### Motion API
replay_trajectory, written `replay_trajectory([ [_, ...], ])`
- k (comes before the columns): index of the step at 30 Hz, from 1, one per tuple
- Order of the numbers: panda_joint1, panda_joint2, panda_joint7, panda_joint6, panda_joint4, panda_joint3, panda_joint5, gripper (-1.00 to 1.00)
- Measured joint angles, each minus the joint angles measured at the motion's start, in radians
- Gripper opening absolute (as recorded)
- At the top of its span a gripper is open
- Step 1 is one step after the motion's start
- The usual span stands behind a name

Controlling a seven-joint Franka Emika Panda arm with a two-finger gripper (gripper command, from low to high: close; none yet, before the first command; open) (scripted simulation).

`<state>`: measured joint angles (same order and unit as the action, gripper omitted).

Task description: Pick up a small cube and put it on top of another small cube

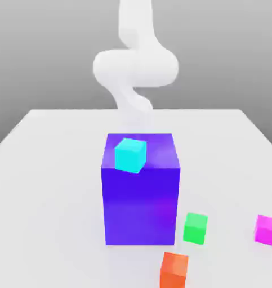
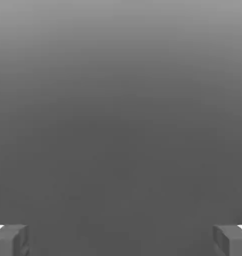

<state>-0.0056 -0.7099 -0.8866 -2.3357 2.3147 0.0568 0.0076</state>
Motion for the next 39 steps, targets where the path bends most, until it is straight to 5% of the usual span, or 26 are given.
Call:
replay_trajectory([
  [10,-0.021,0.356,-0.391,-0.146,0.06,0.261,-0.024,0.0],
  [19,0.041,0.695,-0.836,-0.268,0.11,0.435,-0.185,0.0],
  [26,0.201,0.963,-1.182,-0.359,0.148,0.42,-0.311,0.0],
  [31,0.328,1.144,-1.323,-0.475,0.113,0.286,-0.453,0.0],
  [32,0.347,1.169,-1.34,-0.494,0.106,0.263,-0.474,-1.0],
  [39,0.349,1.171,-1.342,-0.497,0.106,0.261,-0.475,-1.0],
])
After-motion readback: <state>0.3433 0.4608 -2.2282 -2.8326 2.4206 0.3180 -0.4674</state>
